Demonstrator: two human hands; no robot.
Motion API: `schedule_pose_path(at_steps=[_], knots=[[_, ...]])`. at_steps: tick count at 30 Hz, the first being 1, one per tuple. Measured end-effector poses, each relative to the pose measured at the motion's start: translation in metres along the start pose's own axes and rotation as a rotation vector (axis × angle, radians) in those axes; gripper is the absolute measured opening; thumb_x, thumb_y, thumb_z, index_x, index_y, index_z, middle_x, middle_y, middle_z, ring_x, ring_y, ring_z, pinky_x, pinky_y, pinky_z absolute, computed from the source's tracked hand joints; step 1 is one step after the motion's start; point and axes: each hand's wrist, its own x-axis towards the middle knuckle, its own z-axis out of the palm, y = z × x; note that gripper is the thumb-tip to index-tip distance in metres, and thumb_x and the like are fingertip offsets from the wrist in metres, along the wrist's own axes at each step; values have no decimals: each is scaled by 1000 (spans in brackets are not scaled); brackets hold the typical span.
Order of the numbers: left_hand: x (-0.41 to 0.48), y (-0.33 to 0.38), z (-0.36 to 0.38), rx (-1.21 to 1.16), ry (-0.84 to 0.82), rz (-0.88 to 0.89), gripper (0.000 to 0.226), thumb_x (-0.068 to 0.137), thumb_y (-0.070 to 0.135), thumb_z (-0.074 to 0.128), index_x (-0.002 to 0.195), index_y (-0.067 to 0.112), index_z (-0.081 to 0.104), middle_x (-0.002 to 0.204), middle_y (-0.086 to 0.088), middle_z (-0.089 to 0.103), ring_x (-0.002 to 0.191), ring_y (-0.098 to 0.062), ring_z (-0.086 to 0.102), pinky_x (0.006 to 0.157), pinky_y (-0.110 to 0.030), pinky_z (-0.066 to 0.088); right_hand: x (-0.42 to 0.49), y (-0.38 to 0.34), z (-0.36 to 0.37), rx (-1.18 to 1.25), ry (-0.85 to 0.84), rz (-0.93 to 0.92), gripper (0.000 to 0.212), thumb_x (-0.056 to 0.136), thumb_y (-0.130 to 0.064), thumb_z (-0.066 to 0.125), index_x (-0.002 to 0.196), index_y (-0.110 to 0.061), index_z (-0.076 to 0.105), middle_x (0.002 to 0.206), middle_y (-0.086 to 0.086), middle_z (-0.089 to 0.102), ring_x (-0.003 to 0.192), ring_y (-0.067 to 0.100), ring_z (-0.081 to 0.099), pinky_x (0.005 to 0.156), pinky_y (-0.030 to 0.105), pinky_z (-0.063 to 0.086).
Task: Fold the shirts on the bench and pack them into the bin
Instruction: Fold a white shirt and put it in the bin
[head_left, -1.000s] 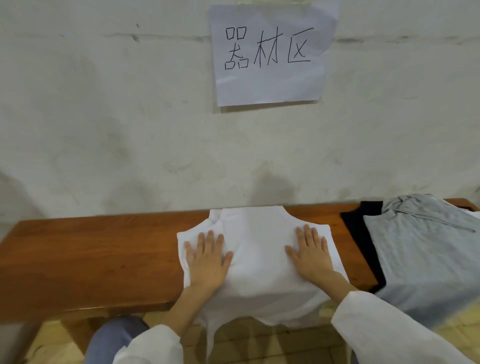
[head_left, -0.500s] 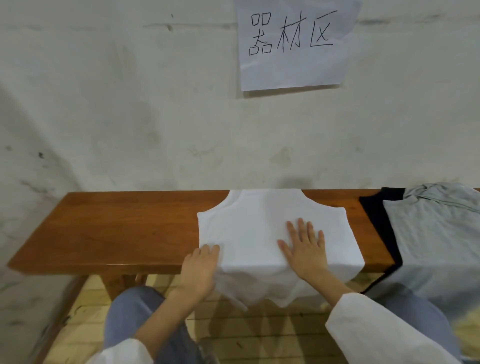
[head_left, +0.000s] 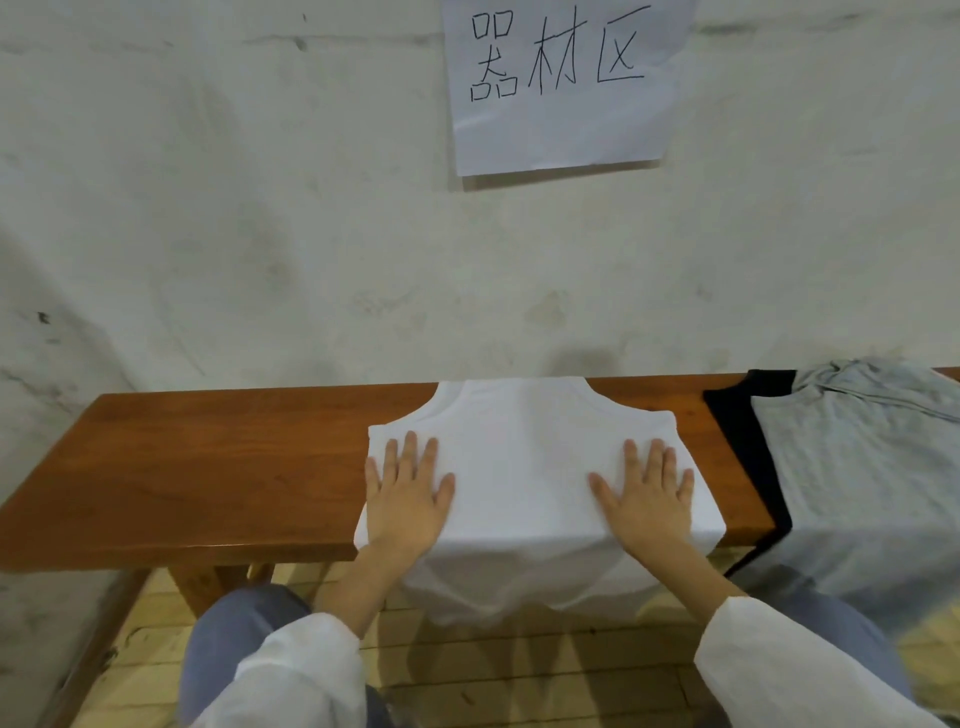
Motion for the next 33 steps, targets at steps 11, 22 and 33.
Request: schedule_pose_path(at_steps=[11,22,33], knots=[[0,11,-10,29,9,-7,59,99,50,17,151,23,12,159,-4,8,147,-27,2,118,-50,0,10,0,-1,-22,3,-35,76,92,-65,5,150,-20,-13,158,11,-17,145,30,-14,117,47,-8],[-21,-18,1,-269,245,269,54,95,48,26,133,21,51,143,0,46,136,-18,37,114,-33,19,-1,15,-14,366,146,-181,51,97,-45,40,140,-18,37,150,8,32,139,26,27,116,41,19],[-75,4,113,-743,-310,-131,20,95,12,50,79,14,61,67,1,59,58,-13,54,52,-21,41,-56,47,78,298,-514,-337,9,97,-22,47,92,-19,54,92,0,55,87,17,56,68,20,37]])
